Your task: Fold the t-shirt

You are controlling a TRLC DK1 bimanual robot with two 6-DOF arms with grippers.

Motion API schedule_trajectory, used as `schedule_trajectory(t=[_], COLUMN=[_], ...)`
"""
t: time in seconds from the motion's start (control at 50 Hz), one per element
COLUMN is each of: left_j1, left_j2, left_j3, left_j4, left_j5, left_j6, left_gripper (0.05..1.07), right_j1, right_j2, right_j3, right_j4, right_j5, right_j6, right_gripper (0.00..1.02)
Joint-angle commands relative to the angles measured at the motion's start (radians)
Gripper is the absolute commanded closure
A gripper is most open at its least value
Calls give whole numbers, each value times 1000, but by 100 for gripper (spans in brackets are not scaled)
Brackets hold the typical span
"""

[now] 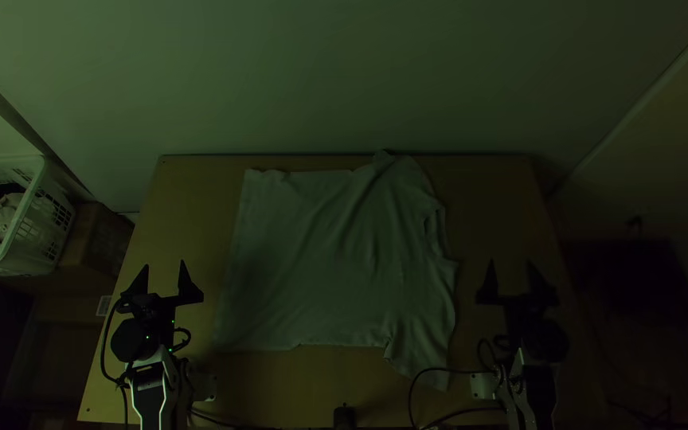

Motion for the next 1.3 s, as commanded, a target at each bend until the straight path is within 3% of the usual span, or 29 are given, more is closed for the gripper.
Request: schedule_trajectory(t=[0.0,0.84,0.96,1.28], left_j1=[-6,-6,-20,-9], left_j2=[-6,-6,-6,-7], left_j3=[-41,-41,-42,-37], left_j4=[-11,-11,-11,-23], left_j5=[-5,-5,-5,-23], left_j6=[16,16,-73,-78], left_gripper=[9,9,9,9], right_j1=[-4,-4,-4,10], right_j2=[-2,-2,-2,-2], right_j3=[-15,-15,-15,-15], right_j4=[-15,-15,-15,-17], right_j5=[6,6,6,6], right_j6=[13,13,13,34], right_gripper=[4,4,4,4])
